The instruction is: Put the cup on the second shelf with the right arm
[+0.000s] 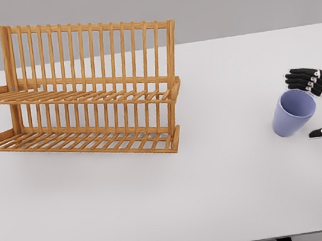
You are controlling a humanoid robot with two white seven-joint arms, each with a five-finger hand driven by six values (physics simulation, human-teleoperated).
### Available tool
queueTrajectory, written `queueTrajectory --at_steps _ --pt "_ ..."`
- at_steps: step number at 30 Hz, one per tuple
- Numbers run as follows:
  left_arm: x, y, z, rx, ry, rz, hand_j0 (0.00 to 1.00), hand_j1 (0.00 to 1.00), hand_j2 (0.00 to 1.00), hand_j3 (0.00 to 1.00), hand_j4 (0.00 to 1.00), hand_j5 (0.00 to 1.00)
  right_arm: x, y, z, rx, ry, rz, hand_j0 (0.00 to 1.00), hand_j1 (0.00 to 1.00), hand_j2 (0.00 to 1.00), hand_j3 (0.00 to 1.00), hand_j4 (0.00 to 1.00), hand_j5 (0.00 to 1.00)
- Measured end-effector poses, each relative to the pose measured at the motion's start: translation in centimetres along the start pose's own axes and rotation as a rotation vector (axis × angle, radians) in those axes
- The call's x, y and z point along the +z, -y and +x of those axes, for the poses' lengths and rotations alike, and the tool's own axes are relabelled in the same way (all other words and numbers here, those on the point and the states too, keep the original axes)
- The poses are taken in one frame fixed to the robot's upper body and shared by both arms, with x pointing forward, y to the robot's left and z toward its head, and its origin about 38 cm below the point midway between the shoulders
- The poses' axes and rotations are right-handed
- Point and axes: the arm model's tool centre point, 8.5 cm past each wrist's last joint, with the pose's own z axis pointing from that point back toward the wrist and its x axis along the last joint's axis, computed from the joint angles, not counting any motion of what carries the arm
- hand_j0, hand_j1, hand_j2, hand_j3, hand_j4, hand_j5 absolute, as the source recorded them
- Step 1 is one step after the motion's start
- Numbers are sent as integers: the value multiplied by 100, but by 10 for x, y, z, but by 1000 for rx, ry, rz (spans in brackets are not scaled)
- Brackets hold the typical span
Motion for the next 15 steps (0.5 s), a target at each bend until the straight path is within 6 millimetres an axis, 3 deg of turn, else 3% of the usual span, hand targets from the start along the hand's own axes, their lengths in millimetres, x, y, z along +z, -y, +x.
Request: queueTrajectory --at_steps 7,15 --pt "0 0 0 0 0 0 100 100 100 100 100 100 4 26 28 58 72 -76 100 100 100 100 100 100" --pt "0 0 0 0 0 0 100 100 100 100 100 100 9 14 2 -7 76 -124 100 100 100 100 100 100"
